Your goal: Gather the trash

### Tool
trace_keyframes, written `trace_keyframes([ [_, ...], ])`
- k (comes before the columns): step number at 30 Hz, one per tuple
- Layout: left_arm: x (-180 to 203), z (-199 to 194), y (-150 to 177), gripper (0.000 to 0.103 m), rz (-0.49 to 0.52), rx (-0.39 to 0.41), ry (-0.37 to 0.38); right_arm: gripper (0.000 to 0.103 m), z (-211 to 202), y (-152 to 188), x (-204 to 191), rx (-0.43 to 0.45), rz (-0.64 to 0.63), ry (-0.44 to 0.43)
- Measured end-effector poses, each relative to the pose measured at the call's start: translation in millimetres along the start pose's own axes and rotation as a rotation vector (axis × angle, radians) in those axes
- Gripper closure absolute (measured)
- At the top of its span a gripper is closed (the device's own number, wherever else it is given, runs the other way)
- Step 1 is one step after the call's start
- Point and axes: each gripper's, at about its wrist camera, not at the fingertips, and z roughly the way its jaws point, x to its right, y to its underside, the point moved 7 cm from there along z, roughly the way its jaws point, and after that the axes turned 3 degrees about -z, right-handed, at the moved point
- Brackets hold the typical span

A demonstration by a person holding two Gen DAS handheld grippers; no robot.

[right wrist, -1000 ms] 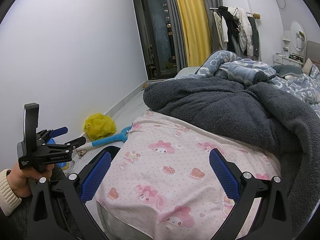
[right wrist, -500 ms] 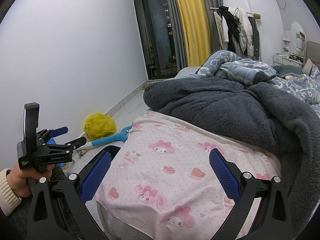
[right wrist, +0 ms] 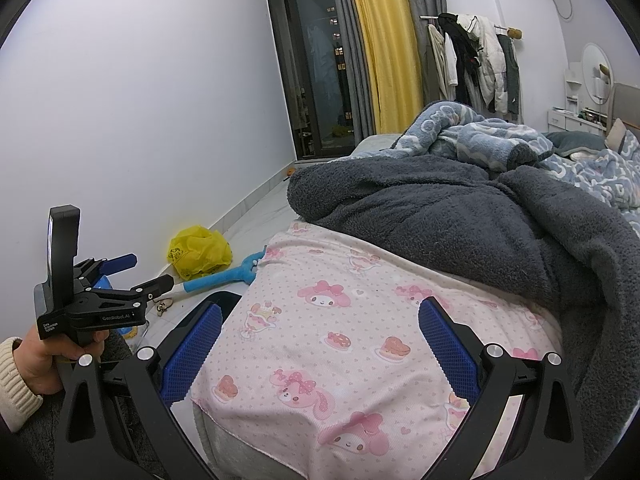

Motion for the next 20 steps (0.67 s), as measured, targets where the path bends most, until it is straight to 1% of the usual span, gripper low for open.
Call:
trace_keyframes([
  [20,-2.6,0.9,2.6,0.003,0.002,-0.002,-0.006,0.003,-0.2,0.1,0.5,0.0,-0.001,0.0],
])
